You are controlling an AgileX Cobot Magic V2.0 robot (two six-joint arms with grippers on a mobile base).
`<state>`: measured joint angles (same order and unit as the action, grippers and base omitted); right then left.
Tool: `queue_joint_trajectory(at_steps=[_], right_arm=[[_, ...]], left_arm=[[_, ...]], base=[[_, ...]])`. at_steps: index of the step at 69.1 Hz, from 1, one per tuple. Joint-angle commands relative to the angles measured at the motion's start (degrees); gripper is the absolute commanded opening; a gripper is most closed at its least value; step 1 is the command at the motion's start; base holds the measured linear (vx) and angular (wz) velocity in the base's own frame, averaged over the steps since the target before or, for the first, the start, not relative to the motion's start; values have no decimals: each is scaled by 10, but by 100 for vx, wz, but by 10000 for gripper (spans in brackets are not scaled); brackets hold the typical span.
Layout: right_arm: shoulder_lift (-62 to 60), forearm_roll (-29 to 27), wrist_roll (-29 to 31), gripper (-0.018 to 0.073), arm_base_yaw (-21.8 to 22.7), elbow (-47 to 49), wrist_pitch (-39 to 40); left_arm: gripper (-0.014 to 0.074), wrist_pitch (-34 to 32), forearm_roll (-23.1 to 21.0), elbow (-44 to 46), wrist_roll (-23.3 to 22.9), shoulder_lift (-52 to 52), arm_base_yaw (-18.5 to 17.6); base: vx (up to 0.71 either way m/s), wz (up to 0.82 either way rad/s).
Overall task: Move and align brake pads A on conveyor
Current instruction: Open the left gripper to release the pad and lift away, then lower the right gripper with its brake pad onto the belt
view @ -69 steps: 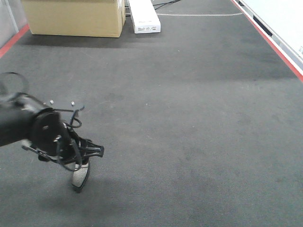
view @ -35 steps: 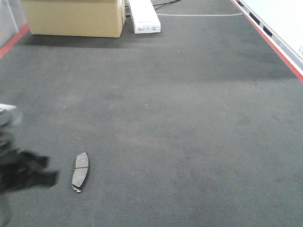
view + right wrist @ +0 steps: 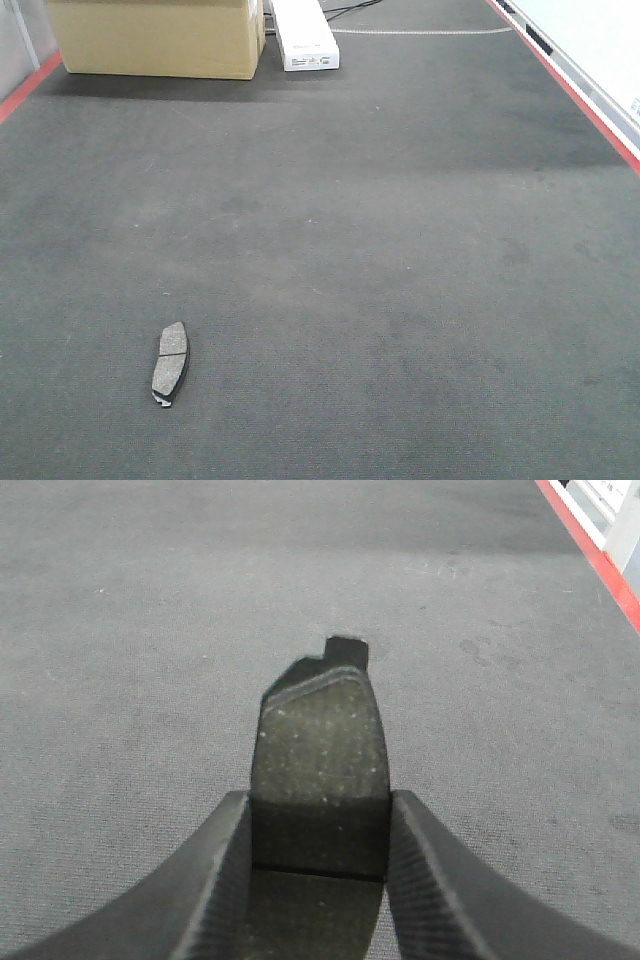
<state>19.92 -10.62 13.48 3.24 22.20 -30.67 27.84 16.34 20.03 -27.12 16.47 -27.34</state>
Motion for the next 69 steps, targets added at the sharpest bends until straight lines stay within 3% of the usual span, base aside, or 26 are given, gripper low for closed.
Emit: queue_joint_trajectory(at_steps=[1, 39, 69], right_arm=[[2, -3, 1, 79, 3, 18, 53], [19, -32, -1, 79, 3, 22, 60], [390, -41, 17, 92, 2, 174, 84]], left_arm=[[-6, -43, 7, 13, 0, 3, -4], [-6, -42, 6, 13, 0, 3, -4], [-6, -42, 6, 13, 0, 3, -4]], base=[[0, 0], [0, 0], [0, 0]])
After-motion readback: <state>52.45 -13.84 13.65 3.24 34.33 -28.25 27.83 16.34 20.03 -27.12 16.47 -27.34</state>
